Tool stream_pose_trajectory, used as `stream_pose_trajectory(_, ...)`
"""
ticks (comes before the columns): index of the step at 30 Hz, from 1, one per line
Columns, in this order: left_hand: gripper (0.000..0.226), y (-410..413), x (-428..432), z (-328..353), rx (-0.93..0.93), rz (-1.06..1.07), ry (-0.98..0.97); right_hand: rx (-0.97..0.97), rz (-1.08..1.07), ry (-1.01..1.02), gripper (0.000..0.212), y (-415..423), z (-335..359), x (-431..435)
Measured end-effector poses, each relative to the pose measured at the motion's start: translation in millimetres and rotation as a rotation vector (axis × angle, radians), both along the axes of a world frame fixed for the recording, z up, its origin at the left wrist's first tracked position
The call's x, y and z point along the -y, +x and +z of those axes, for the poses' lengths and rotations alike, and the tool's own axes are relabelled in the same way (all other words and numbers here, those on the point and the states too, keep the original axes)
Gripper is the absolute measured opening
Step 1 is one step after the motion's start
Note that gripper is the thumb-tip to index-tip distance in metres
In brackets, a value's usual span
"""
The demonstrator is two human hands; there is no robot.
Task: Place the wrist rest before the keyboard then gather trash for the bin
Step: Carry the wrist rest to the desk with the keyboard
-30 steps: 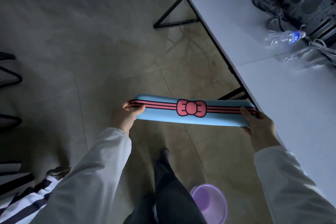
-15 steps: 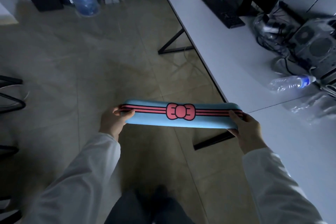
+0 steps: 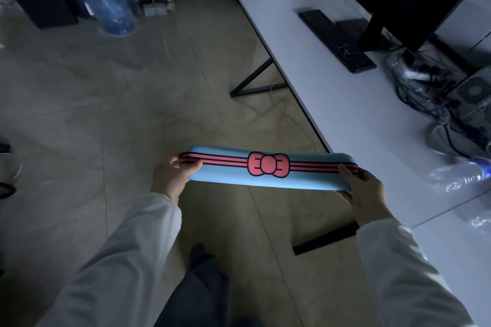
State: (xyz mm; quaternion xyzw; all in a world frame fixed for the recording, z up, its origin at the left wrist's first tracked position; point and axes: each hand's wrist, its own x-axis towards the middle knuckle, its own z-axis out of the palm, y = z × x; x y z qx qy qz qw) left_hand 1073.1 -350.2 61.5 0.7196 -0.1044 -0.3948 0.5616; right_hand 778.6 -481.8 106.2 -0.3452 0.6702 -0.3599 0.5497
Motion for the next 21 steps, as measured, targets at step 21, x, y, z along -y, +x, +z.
stream_pose_trajectory(21,0.063,186,164,0,0.062,-0.043,0.103,-0.003,-0.030,0.017,0.038,184,-7,158)
